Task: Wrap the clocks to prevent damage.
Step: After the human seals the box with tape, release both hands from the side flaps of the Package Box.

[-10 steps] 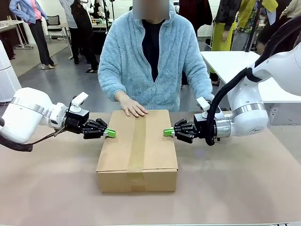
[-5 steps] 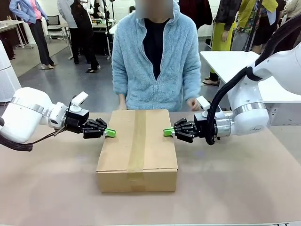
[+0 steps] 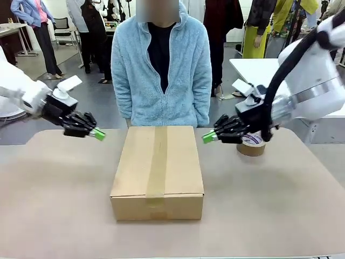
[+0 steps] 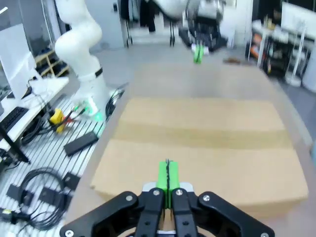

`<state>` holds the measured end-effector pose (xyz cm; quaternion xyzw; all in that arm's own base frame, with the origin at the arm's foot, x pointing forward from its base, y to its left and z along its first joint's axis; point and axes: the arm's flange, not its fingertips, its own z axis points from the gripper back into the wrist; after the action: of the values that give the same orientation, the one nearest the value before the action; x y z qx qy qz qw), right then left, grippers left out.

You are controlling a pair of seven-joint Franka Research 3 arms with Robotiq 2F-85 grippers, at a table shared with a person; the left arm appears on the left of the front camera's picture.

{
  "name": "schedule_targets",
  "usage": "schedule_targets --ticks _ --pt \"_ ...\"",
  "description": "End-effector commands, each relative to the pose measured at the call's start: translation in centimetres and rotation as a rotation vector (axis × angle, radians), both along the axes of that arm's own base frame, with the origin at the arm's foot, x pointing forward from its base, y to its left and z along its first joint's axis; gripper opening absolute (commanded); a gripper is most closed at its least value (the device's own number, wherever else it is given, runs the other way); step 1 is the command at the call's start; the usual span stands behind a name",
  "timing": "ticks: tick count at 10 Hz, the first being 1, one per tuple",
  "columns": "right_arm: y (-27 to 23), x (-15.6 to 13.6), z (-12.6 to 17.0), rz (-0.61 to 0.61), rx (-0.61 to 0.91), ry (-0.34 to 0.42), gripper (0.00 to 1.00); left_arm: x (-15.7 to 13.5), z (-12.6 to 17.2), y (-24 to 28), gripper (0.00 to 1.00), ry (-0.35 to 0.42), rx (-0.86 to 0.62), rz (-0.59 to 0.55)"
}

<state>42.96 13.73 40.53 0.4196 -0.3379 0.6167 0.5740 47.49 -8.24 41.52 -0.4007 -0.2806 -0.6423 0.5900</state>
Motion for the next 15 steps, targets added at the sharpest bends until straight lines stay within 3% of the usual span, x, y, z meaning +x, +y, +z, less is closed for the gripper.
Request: schedule_targets --ticks 1,5,6,7,8,15 --pt "-2.1 -2.5 3.9 -0.060 -0.174 0.044 0.01 -1.8 3.3 1.7 0.00 0.005 0.172 0.021" --pt "-4.4 -7.5 11.2 -0.261 -0.371 -0.025 0.01 -4.9 9.5 3.9 0.00 -0.040 0.415 0.115" --pt "-4.4 -7.8 11.5 -0.275 -0.392 -0.022 0.01 -5.4 9.6 4.0 0.00 -0.047 0.425 0.130" --pt "-4.2 -7.3 11.2 -0.205 -0.350 -0.037 0.01 -5.6 9.0 4.0 0.00 -0.073 0.407 0.115" --pt "-5.1 -6.9 12.3 -0.244 -0.349 -0.042 0.01 -4.7 10.3 4.5 0.00 -0.054 0.395 0.098" --pt "-5.1 -6.9 12.3 -0.244 -0.349 -0.042 0.01 -4.7 10.3 4.5 0.00 -0.054 0.395 0.098"
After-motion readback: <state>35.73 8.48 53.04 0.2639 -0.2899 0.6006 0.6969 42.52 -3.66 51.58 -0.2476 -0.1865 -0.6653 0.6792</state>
